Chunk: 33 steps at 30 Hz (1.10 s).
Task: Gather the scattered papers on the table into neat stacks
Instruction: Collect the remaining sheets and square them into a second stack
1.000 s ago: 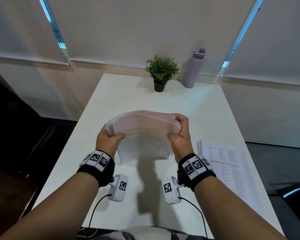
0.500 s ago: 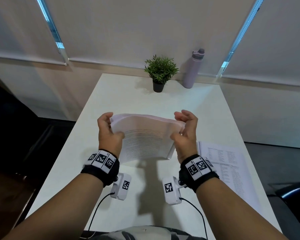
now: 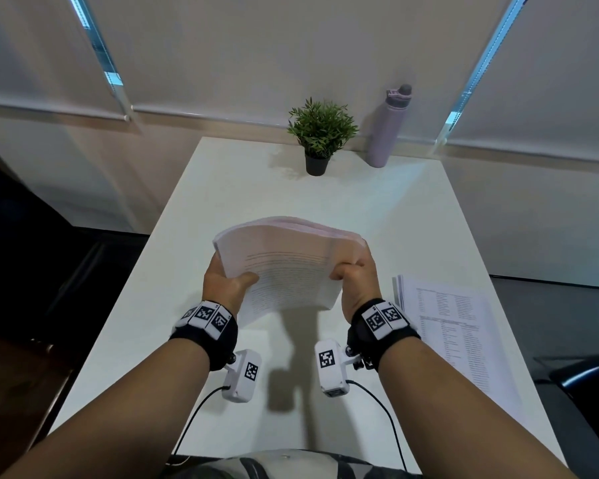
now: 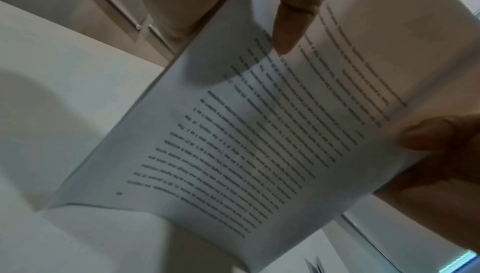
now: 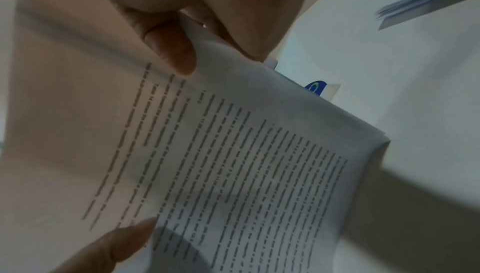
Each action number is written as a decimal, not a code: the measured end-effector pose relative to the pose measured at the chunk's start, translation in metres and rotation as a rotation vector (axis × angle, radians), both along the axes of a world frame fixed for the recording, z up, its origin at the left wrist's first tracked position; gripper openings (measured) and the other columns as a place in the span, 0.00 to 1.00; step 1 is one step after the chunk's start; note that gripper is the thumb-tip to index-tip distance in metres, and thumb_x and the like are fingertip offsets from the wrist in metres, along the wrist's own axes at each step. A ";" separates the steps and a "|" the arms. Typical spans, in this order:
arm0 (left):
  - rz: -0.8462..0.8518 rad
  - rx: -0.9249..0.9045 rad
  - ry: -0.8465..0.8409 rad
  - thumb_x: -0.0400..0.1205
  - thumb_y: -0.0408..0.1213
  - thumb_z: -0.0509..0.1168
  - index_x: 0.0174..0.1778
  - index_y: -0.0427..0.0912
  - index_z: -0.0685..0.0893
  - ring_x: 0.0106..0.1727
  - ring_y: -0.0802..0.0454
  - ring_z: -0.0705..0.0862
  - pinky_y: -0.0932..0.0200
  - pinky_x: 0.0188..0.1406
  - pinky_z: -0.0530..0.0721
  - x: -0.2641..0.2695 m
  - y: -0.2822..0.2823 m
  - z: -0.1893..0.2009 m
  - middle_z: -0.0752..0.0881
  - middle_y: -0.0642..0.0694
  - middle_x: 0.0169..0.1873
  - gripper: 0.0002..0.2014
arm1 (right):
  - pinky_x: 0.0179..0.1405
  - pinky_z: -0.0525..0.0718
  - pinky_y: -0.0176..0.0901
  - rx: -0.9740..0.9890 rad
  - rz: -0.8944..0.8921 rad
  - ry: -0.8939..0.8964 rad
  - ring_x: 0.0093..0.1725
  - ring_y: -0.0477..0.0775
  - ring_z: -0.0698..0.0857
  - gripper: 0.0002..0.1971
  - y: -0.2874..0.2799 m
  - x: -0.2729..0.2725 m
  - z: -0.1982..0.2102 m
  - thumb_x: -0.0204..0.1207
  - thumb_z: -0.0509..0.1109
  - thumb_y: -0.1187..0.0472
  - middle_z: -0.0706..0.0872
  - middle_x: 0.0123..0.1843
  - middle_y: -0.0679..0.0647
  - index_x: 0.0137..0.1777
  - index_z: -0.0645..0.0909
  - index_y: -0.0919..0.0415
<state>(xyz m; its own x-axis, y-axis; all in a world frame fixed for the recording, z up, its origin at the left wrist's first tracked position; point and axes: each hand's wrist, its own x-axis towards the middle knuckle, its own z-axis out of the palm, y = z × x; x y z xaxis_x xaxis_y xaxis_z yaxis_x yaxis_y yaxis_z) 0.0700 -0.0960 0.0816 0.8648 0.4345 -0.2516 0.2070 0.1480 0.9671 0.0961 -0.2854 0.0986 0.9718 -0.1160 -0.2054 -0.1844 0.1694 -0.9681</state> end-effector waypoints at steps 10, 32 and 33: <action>-0.114 0.048 0.097 0.70 0.19 0.71 0.48 0.43 0.81 0.45 0.45 0.84 0.52 0.52 0.80 -0.007 0.003 -0.019 0.86 0.50 0.40 0.17 | 0.47 0.76 0.47 -0.018 0.078 0.061 0.48 0.56 0.78 0.24 0.000 -0.002 -0.007 0.51 0.61 0.72 0.82 0.44 0.53 0.46 0.82 0.50; -0.437 0.360 0.211 0.80 0.37 0.63 0.66 0.45 0.76 0.59 0.46 0.83 0.53 0.61 0.79 -0.034 -0.002 -0.029 0.84 0.47 0.59 0.17 | 0.61 0.81 0.47 -0.330 0.098 0.084 0.59 0.56 0.84 0.17 -0.033 -0.020 -0.025 0.80 0.55 0.70 0.87 0.60 0.56 0.63 0.79 0.57; -0.445 0.355 0.214 0.81 0.36 0.62 0.68 0.44 0.75 0.59 0.47 0.82 0.55 0.60 0.78 -0.037 -0.003 -0.031 0.83 0.47 0.59 0.18 | 0.63 0.81 0.46 -0.326 0.109 0.095 0.60 0.55 0.84 0.17 -0.035 -0.020 -0.026 0.81 0.55 0.68 0.87 0.61 0.55 0.65 0.77 0.56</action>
